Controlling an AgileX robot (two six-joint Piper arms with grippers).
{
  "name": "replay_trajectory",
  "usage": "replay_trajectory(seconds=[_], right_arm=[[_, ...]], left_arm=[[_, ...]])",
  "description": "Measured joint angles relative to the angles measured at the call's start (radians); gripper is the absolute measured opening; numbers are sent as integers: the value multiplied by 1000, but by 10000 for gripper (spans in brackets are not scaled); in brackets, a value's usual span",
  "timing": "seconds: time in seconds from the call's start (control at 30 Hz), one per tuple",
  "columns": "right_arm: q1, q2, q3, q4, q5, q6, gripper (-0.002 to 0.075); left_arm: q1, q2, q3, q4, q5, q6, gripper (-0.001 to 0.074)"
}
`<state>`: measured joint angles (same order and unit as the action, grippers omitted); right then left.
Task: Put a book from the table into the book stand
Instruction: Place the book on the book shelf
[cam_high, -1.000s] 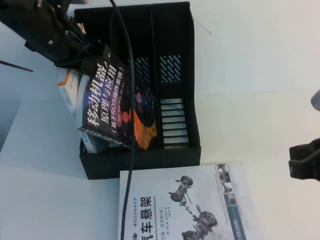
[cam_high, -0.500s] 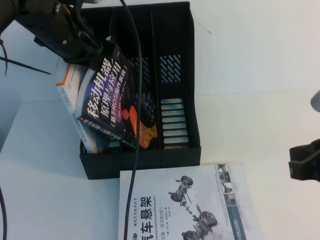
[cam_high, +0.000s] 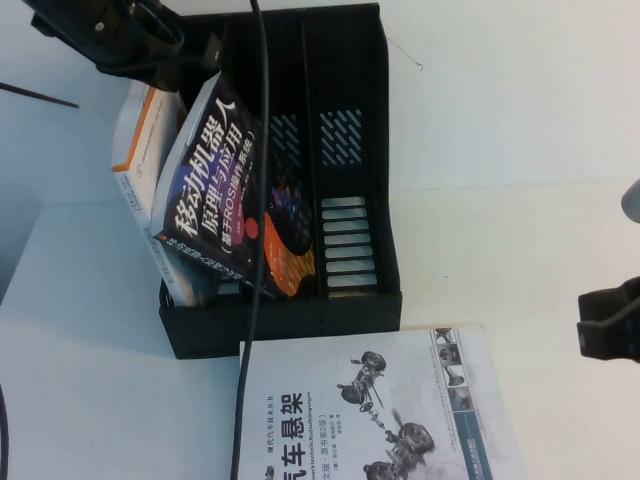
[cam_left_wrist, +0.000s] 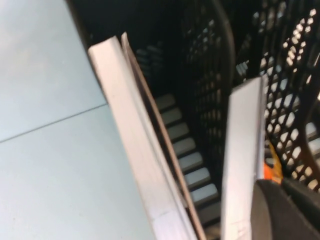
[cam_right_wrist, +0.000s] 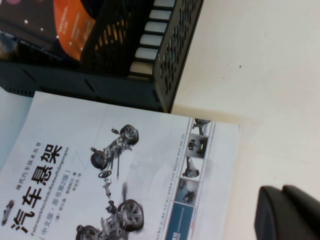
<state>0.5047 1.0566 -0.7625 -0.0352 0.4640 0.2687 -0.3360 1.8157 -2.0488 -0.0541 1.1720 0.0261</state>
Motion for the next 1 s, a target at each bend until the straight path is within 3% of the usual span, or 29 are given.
replay_trajectory(seconds=[0.63, 1.0], right_arm=[[0, 1, 0, -2, 0, 0, -1], [0, 1, 0, -17, 0, 0, -1]], left_arm=[[0, 113, -6, 13, -2, -17, -1], [0, 155, -10, -130, -158, 6, -3]])
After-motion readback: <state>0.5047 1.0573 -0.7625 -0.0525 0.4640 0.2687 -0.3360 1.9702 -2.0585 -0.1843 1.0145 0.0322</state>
